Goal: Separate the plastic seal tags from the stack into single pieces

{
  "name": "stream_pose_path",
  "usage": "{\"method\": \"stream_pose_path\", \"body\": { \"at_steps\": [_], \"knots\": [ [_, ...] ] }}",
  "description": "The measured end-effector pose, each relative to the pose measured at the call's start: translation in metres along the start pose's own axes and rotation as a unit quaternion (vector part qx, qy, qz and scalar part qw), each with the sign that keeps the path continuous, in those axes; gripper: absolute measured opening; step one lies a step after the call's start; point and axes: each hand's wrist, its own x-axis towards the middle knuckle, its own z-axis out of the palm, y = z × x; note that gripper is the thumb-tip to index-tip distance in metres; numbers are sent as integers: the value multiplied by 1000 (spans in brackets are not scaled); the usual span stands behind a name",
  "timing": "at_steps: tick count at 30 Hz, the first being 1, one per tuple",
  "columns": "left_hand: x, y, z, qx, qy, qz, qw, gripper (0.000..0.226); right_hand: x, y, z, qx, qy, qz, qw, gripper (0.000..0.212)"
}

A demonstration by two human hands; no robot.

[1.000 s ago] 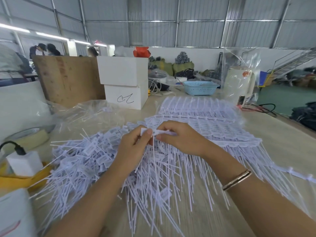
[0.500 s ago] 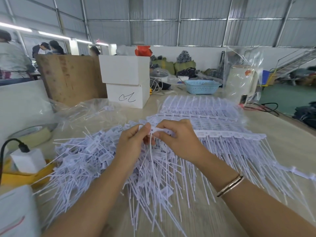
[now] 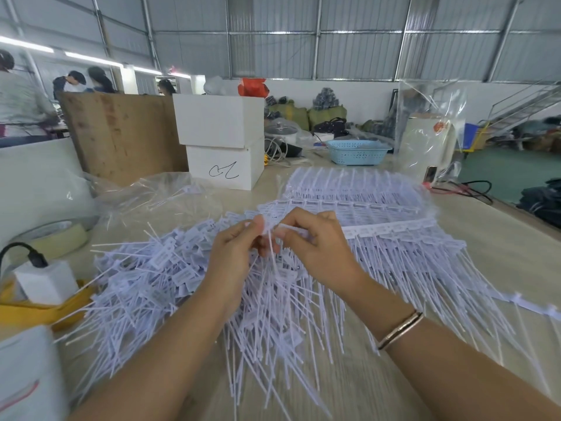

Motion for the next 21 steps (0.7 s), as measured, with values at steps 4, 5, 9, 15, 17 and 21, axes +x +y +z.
{"method": "stream_pose_path", "body": {
  "at_steps": [4, 5, 9, 15, 17, 21],
  "knots": [
    [6, 12, -5, -5, 60, -4, 998, 46, -1, -10, 5, -6, 15, -26, 1000, 23],
    [6, 11, -8, 70, 82, 28, 994, 43, 1, -12, 5, -12, 17, -33, 999, 20],
    [9, 1, -20, 305, 113, 162, 931, 48, 7, -7, 1, -45, 18, -37, 998, 27],
    [12, -7, -27, 500, 137, 229, 824, 41, -1, 7, 8, -44, -17, -26, 999, 54],
    [7, -3, -19, 468, 58, 241, 848, 40, -2, 10, 10, -39, 3, -34, 999, 60],
    [2, -6, -8, 359, -42, 154, 920, 33, -6, 15, 13, -43, -4, -50, 998, 58]
  ]
}}
